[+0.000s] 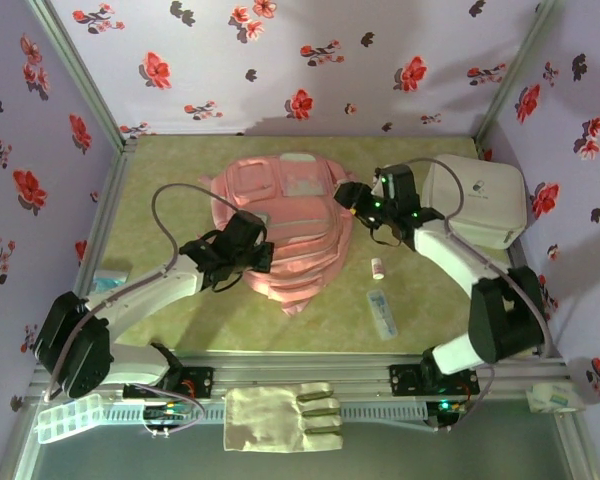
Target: Pack the student bag
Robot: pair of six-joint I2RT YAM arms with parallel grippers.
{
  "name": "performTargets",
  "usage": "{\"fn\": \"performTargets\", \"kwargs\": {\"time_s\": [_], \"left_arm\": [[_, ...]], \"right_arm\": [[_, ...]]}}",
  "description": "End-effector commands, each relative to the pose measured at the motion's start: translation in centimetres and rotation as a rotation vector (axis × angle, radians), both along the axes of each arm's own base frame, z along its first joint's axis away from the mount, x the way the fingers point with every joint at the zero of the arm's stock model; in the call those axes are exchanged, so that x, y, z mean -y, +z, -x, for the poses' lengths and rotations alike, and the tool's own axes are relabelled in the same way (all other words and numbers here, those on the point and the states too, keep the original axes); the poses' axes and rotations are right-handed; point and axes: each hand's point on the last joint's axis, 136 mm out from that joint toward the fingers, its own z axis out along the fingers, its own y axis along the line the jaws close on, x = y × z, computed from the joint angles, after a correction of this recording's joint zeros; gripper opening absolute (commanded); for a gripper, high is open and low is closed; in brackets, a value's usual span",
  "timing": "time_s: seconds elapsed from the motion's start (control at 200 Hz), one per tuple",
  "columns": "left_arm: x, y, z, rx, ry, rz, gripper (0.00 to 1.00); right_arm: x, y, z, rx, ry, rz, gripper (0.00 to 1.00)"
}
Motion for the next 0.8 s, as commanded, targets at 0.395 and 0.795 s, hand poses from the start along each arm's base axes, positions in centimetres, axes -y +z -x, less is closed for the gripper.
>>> {"fn": "performTargets", "kwargs": {"time_s": [0.395, 0.795], "left_arm": [[4.7, 2.3, -1.1, 0.018, -0.143, 0.07, 0.0], [4.4, 1.5, -0.7, -0.002, -0.15, 0.041, 0.0]], "right_arm": [[-4.1, -2.1, 4.1, -0.146, -0.038, -0.267, 0.57], [-4.1, -3.2, 3.2, -0.142, -0.062, -0.226, 0.39]]}}
